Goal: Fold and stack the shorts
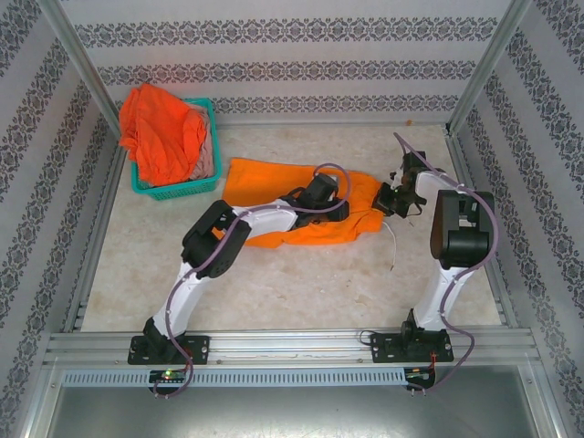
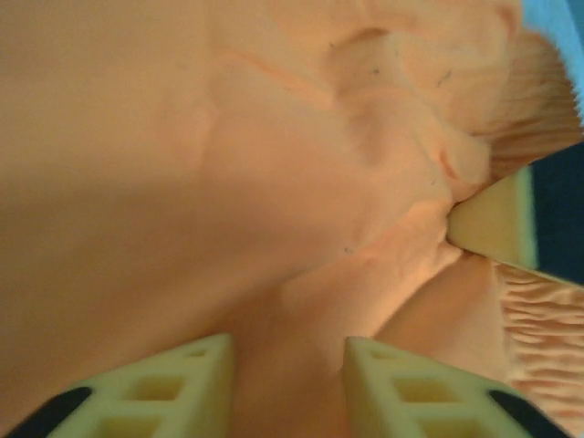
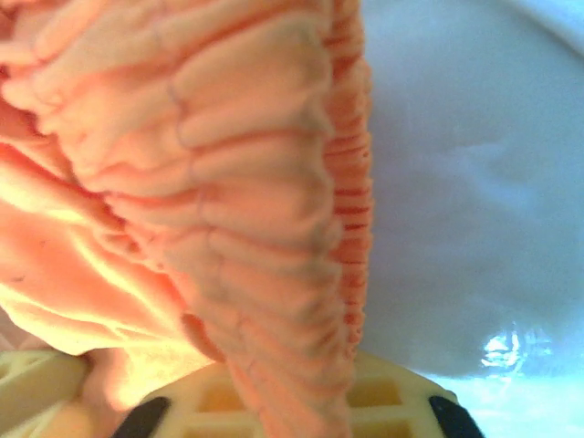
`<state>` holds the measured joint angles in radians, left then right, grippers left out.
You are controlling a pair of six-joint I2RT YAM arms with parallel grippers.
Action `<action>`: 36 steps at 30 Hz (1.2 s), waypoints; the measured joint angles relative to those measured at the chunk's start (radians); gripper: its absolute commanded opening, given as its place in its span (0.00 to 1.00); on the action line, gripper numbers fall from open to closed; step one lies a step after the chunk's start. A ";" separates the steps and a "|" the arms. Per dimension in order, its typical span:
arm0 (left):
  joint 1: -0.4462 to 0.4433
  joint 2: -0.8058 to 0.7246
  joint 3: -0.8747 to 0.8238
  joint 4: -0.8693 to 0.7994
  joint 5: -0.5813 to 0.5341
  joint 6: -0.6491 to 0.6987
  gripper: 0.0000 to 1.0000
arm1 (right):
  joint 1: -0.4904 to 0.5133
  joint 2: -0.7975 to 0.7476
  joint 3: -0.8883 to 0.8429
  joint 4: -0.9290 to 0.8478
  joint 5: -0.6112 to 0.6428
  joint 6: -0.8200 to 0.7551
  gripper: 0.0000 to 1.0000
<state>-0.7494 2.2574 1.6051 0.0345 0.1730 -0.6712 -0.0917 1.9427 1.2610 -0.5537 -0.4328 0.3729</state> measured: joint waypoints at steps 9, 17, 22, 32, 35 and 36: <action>0.088 -0.411 -0.246 0.039 -0.054 0.066 0.83 | -0.011 -0.018 0.135 -0.246 0.323 -0.156 0.00; 0.093 -0.578 -0.470 0.064 -0.105 0.092 0.89 | -0.010 -0.138 0.299 -0.474 0.703 -0.258 0.00; 0.097 -0.618 -0.573 0.073 -0.119 0.089 0.93 | 0.063 -0.190 0.434 -0.584 0.909 -0.306 0.00; 0.105 -0.687 -0.694 0.115 -0.126 0.068 0.96 | 0.359 -0.027 0.727 -0.796 1.101 -0.282 0.01; 0.117 -0.697 -0.718 0.125 -0.126 0.060 0.96 | 0.425 0.093 0.814 -0.863 1.093 -0.227 0.04; 0.121 -0.699 -0.728 0.131 -0.126 0.056 0.96 | 0.447 0.139 0.850 -0.884 1.083 -0.206 0.07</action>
<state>-0.6289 1.5581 0.8772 0.1654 0.0467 -0.6147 0.3550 2.0819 2.1105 -1.4376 0.6502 0.1665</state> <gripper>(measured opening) 0.958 0.079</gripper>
